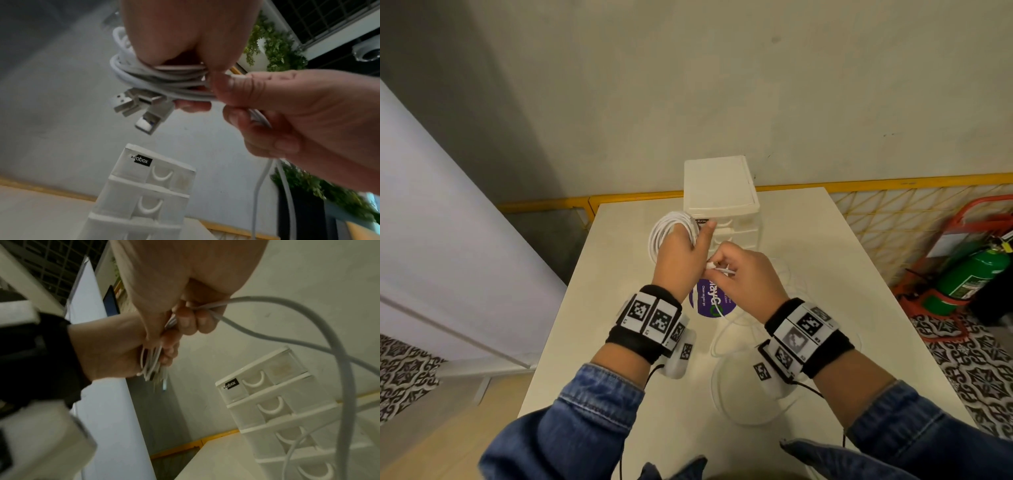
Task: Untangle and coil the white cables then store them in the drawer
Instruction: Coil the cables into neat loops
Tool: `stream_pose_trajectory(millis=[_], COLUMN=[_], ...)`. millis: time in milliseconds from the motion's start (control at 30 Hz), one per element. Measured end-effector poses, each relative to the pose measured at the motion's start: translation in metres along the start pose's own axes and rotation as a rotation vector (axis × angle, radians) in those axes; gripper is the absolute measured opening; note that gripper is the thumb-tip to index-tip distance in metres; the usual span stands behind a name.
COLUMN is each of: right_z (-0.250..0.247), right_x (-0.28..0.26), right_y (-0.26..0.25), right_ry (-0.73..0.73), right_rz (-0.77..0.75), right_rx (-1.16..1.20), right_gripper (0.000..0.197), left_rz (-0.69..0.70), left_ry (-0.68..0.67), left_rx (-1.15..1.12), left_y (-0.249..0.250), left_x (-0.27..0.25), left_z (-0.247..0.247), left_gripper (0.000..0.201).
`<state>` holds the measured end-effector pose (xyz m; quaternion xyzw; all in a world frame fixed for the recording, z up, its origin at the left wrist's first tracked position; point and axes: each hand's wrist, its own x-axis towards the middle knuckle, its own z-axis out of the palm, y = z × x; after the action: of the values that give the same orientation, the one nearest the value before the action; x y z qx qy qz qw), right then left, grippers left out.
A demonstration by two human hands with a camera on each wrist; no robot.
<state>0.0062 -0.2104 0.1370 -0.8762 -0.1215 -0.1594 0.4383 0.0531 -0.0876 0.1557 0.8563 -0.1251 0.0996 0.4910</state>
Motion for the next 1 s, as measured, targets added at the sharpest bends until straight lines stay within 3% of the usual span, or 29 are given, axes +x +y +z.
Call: stream_pose_trajectory(millis=[100, 167, 267, 400, 500, 567, 667, 800, 900, 1000], right_z=[-0.004, -0.007, -0.015, -0.033, -0.041, -0.041, -0.039, -0.03, -0.012, 0.012], right_x=[0.0, 0.0, 0.003, 0.009, 0.011, 0.013, 0.016, 0.016, 0.0, -0.017], right_y=[0.0, 0.002, 0.007, 0.025, 0.033, 0.035, 0.033, 0.036, 0.048, 0.061], right_ry=[-0.063, -0.12, -0.18, -0.187, -0.151, -0.12, -0.033, 0.033, -0.054, -0.186], right_rz=[0.028, 0.072, 0.135, 0.152, 0.153, 0.145, 0.116, 0.102, 0.157, 0.193], right_rx=[0.003, -0.002, 0.018, 0.15, 0.199, 0.24, 0.342, 0.344, 0.228, 0.118], right_gripper=[0.017, 0.03, 0.047, 0.041, 0.029, 0.03, 0.029, 0.008, 0.022, 0.016], left_rz=[-0.148, -0.264, -0.312, -0.44, -0.395, -0.378, -0.358, -0.256, -0.164, -0.128], left_ry=[-0.166, -0.305, -0.539, -0.832, -0.92, -0.949, -0.952, -0.849, -0.688, -0.452], left_rx=[0.02, 0.036, -0.038, -0.366, -0.318, -0.366, -0.589, -1.094, -1.482, -1.669], left_y=[0.0, 0.002, 0.001, -0.001, 0.004, 0.007, 0.006, 0.014, 0.024, 0.028], left_x=[-0.002, -0.007, -0.016, -0.025, -0.025, -0.025, -0.027, -0.023, -0.007, 0.007], left_z=[0.004, 0.003, -0.001, -0.006, -0.007, -0.007, -0.006, -0.008, -0.017, -0.025], left_gripper=[0.052, 0.055, 0.074, 0.071, 0.056, 0.04, 0.042, 0.042, 0.043, 0.046])
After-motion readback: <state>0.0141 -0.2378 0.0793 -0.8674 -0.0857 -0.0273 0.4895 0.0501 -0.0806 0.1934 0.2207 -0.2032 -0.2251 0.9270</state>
